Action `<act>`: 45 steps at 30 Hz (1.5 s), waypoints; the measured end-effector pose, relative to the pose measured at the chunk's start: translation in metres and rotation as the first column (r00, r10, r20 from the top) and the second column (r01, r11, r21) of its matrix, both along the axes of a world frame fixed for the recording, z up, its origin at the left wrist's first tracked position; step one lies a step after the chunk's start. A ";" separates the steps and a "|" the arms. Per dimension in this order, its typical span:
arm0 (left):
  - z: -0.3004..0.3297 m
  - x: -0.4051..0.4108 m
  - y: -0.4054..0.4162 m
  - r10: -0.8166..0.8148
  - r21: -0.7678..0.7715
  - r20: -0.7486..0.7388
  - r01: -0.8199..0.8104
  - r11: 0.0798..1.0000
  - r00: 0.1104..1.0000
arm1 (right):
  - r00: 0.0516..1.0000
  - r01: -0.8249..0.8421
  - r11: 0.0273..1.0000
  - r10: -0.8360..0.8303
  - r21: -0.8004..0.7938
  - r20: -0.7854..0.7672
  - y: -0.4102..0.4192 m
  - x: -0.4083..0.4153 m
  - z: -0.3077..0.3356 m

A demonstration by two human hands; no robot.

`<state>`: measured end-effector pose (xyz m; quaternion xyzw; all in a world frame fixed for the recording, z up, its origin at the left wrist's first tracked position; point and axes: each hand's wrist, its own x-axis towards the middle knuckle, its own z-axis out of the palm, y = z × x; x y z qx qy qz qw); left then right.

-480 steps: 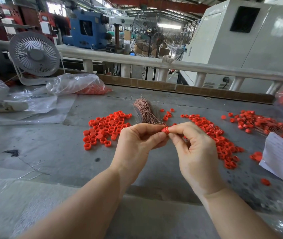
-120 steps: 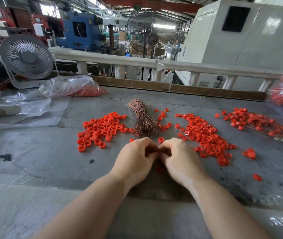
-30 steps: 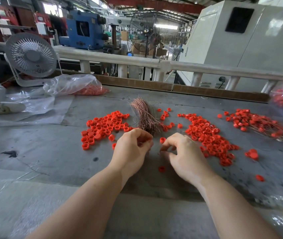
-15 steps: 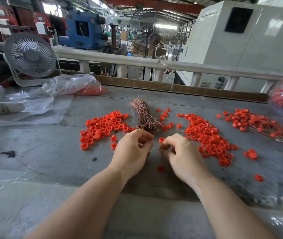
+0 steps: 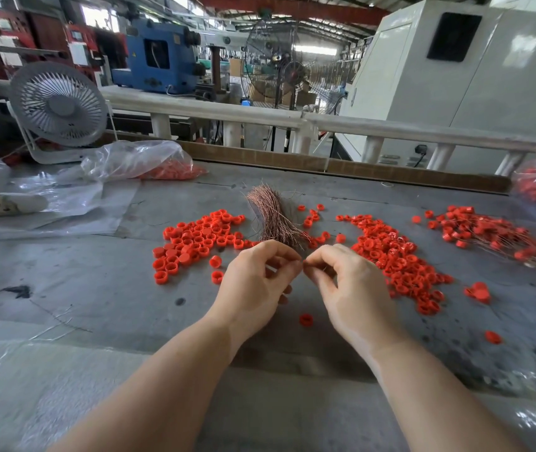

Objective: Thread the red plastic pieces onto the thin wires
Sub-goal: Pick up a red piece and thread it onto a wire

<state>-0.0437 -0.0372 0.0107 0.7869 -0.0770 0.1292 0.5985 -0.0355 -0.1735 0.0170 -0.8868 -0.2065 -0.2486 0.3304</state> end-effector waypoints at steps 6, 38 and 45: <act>-0.001 0.001 0.000 0.021 0.104 0.033 -0.025 0.994 0.999 | 1.000 -0.013 0.999 0.014 -0.045 0.004 0.001 -0.002 0.001; -0.001 -0.003 -0.002 0.084 0.412 0.194 -0.158 0.897 0.977 | 0.989 -0.044 0.998 0.037 -0.047 -0.140 0.001 -0.003 0.000; 0.001 0.001 0.000 0.159 0.238 0.012 -0.157 0.958 0.987 | 0.993 -0.021 1.000 0.023 0.019 -0.117 0.001 -0.002 0.000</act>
